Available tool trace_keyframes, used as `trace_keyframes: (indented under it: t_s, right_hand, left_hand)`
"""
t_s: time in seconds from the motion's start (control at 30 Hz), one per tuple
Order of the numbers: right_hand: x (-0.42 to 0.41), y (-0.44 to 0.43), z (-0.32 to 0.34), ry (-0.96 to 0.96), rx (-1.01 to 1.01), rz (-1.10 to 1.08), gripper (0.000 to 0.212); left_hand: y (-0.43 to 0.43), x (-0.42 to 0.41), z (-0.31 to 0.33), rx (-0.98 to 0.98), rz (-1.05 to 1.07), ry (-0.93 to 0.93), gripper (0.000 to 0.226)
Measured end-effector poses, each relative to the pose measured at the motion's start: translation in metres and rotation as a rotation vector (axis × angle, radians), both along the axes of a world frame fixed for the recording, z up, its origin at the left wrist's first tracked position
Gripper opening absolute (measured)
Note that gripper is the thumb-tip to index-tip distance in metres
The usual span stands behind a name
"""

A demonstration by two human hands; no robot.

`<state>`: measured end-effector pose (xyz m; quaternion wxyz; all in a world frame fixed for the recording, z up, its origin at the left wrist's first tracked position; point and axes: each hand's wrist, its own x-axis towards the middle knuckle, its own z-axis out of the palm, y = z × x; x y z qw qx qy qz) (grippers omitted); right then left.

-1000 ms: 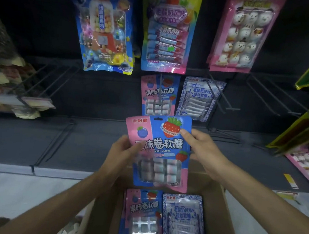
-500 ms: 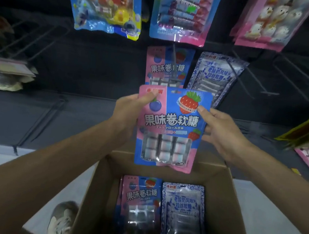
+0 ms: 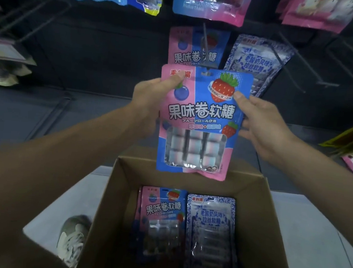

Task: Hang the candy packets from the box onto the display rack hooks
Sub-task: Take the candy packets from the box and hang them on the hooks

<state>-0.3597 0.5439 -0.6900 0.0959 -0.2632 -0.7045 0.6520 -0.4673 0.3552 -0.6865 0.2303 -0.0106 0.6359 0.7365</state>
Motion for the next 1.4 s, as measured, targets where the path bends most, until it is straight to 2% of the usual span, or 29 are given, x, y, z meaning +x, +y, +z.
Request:
trace_keyframes:
  t_s: [0.13, 0.67, 0.83, 1.03, 1.13, 1.23, 1.3, 1.4]
  right_hand:
    - [-0.001, -0.005, 0.001, -0.021, -0.015, -0.015, 0.028]
    - [-0.001, -0.010, 0.005, -0.006, 0.000, -0.038, 0.038]
    - [-0.002, -0.010, 0.003, -0.033, 0.001, -0.047, 0.039]
    - [-0.005, -0.010, 0.003, -0.043, -0.021, -0.067, 0.036]
    - [-0.007, -0.009, 0.002, -0.063, -0.052, -0.074, 0.038]
    - [-0.008, -0.009, 0.002, -0.070, -0.095, -0.070, 0.031]
    - [-0.009, -0.009, 0.002, -0.067, -0.107, -0.079, 0.029]
    - [-0.011, -0.008, 0.001, -0.070, -0.122, -0.128, 0.042]
  left_hand:
    - [0.000, 0.000, -0.002, -0.040, 0.026, -0.003, 0.033]
    - [0.001, -0.001, -0.002, -0.043, 0.063, -0.032, 0.031]
    - [0.001, -0.005, -0.006, -0.076, 0.052, -0.040, 0.052]
    - [-0.011, -0.013, -0.017, -0.188, -0.182, -0.018, 0.065]
    - [-0.021, -0.003, -0.023, -0.228, -0.299, -0.075, 0.045]
    - [-0.034, 0.012, -0.037, -0.304, -0.454, -0.104, 0.041]
    - [-0.039, 0.018, -0.046, -0.293, -0.517, -0.154, 0.041]
    - [-0.042, 0.023, -0.053, -0.201, -0.531, -0.239, 0.050]
